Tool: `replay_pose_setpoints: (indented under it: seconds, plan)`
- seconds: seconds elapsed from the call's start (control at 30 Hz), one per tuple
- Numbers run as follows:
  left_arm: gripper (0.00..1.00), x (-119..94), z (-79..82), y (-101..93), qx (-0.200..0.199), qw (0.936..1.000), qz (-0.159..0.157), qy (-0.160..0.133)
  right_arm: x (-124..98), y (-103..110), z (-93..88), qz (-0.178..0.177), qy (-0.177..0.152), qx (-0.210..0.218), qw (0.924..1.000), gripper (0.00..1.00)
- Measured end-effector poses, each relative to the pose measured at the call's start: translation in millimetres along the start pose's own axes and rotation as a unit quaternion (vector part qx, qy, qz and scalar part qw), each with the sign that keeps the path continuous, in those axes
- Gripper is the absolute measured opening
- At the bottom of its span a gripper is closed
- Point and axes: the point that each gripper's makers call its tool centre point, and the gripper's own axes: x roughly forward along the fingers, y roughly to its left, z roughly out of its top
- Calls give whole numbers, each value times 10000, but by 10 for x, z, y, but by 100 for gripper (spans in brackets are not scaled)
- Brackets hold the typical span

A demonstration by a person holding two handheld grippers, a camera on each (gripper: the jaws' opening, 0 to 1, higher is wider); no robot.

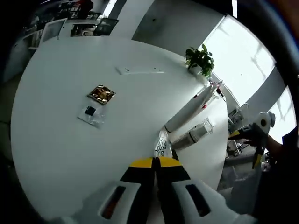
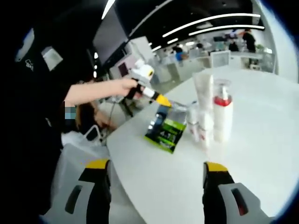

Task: Arrange the skincare products in the storage area until every visible bottle or jar stands upright without overlapping.

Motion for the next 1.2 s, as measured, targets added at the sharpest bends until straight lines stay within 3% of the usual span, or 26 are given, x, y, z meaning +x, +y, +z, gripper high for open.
replay_pose_setpoints:
  seconds: [0.8,1.2]
  plan:
    - [5,505,81,585,-240,9991,97,346,-10,-177,-40,-154,-14,280,9995,83]
    - [7,706,145,697,-116,9989,110,444,-8,-205,-81,-171,15,361,9992,83]
